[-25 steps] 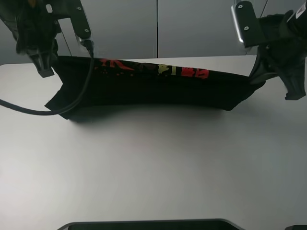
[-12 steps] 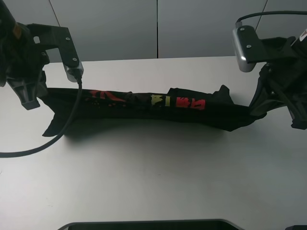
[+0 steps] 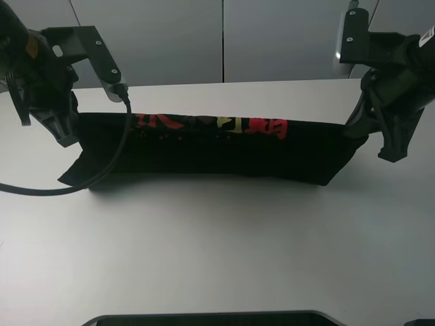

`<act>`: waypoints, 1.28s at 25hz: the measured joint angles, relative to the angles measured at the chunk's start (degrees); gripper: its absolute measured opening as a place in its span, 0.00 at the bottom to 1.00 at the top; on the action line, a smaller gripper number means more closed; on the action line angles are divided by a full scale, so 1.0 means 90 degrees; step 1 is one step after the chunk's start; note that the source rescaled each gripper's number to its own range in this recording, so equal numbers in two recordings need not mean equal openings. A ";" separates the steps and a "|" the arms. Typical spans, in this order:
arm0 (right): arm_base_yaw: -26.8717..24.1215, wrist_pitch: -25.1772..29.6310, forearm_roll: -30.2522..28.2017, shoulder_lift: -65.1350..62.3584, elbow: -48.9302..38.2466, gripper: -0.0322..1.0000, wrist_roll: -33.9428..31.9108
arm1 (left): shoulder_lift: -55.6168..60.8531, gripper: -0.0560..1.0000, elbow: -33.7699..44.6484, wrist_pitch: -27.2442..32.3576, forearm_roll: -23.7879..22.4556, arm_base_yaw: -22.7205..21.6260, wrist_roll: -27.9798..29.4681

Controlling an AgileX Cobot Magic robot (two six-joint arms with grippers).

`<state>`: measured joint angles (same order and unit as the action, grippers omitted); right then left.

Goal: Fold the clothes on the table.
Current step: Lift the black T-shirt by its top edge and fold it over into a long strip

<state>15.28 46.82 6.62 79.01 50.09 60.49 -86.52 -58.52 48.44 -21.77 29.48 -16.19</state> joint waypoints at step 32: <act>0.0000 -0.3497 -0.0312 0.2227 -0.0013 0.03 -0.1297 | -0.2300 0.05 0.0000 -0.2071 -0.3037 -0.0025 0.3974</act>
<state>15.28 15.34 3.81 99.06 49.97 48.82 -107.22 -58.52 29.80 -49.10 29.26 19.58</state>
